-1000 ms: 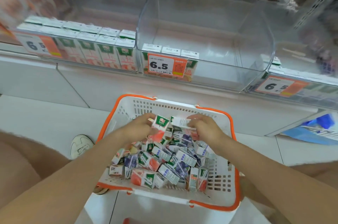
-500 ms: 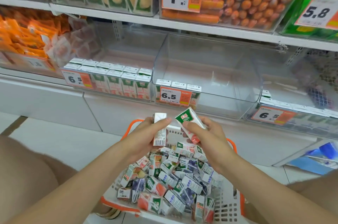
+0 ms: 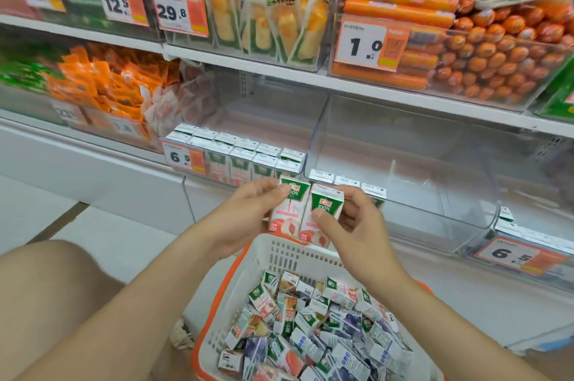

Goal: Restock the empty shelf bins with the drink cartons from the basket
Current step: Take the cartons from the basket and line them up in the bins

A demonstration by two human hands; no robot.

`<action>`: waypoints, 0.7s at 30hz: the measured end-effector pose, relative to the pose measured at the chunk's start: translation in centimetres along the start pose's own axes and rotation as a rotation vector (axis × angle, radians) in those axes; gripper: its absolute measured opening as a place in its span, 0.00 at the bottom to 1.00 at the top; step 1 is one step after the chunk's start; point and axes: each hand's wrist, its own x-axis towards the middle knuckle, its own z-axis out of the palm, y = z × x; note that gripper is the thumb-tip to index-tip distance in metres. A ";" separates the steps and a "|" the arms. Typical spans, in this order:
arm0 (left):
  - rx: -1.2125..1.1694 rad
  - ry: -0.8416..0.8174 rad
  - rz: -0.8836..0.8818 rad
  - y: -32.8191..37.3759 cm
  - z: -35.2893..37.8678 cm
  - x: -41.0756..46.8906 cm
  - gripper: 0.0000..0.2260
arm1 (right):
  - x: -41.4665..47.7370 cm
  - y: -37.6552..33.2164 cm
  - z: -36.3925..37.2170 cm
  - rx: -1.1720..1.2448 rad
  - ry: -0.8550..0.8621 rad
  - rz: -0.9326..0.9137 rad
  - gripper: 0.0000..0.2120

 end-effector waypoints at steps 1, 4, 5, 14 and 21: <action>0.040 0.008 0.016 0.6 -0.5 0.2 0.13 | 0.3 -0.5 0.4 -0.004 0.005 -0.013 0.15; 0.236 0.100 0.114 3.1 -2.3 0.5 0.12 | 1.6 -2.1 1.6 -0.107 0.008 -0.102 0.18; 0.328 0.161 0.164 4.0 -3.3 0.9 0.11 | 2.1 -2.7 2.1 -0.138 0.001 -0.144 0.19; 0.196 0.758 0.181 7.4 -12.1 5.9 0.13 | 14.4 -5.5 10.8 -0.553 -0.030 -0.635 0.18; -0.148 1.010 0.042 5.2 -15.8 8.3 0.23 | 26.0 -3.8 19.9 -0.721 -0.143 -0.367 0.21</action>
